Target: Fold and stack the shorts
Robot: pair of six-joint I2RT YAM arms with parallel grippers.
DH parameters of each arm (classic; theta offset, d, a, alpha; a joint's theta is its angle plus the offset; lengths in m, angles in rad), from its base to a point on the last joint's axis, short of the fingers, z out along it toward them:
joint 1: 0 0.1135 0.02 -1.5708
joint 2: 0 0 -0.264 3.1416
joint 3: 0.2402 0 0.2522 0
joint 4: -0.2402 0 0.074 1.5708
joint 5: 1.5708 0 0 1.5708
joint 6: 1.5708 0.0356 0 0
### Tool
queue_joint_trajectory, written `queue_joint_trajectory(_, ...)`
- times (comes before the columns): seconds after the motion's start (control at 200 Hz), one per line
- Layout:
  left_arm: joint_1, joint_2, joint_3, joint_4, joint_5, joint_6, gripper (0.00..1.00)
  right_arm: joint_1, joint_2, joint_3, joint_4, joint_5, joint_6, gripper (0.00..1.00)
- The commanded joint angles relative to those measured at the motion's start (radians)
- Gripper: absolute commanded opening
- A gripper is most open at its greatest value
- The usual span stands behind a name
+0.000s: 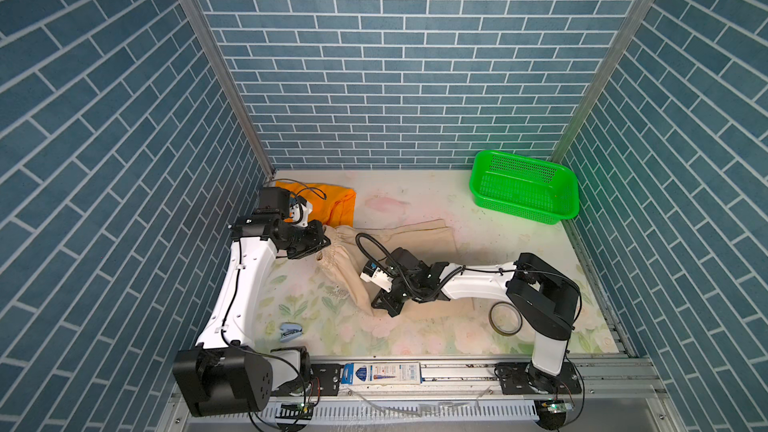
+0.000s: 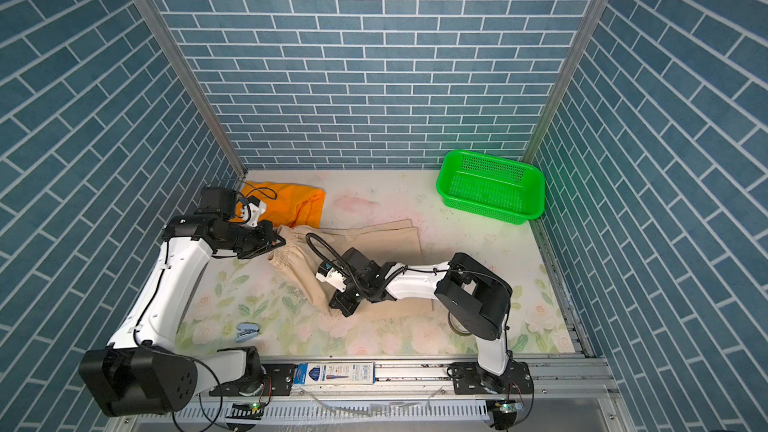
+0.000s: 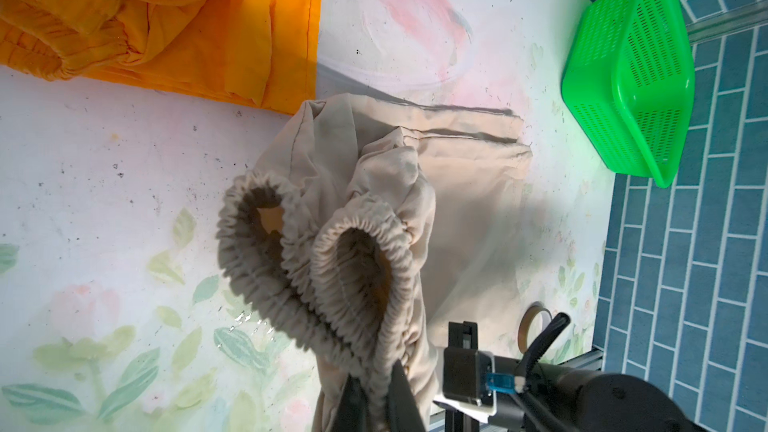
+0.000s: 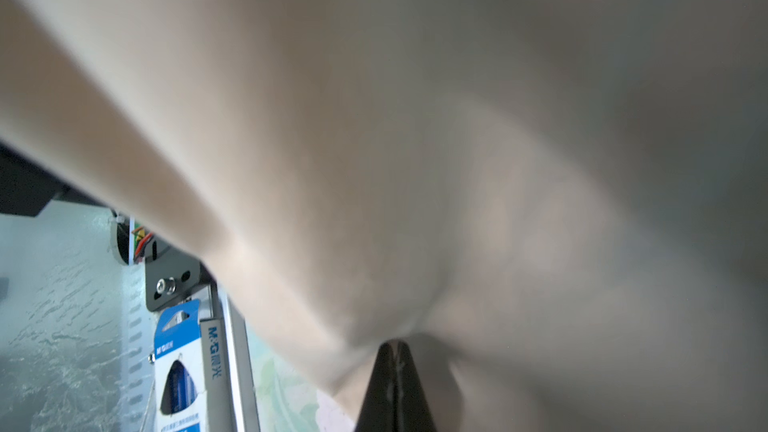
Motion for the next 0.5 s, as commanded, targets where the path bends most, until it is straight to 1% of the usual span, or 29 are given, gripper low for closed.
queue_joint_trajectory(0.0,-0.025,0.017,0.032,-0.053,-0.034,0.036,0.00,-0.068,-0.047,0.020,0.071,0.005,0.054,0.00)
queue_joint_trajectory(0.115,-0.036,0.030,0.044,-0.061,-0.040,0.042,0.00,-0.134,-0.043,0.025,0.105,0.029,0.067,0.00)
queue_joint_trajectory(0.185,-0.039,0.035,0.050,-0.058,-0.041,0.041,0.00,-0.165,-0.002,0.065,0.091,0.043,0.062,0.00)
queue_joint_trajectory(0.385,-0.076,0.053,0.081,-0.061,-0.045,0.038,0.00,-0.201,0.144,0.245,0.053,0.068,0.061,0.00)
queue_joint_trajectory(0.495,-0.088,0.056,0.098,-0.072,-0.048,0.038,0.00,-0.223,0.254,0.370,0.013,0.030,0.073,0.00)
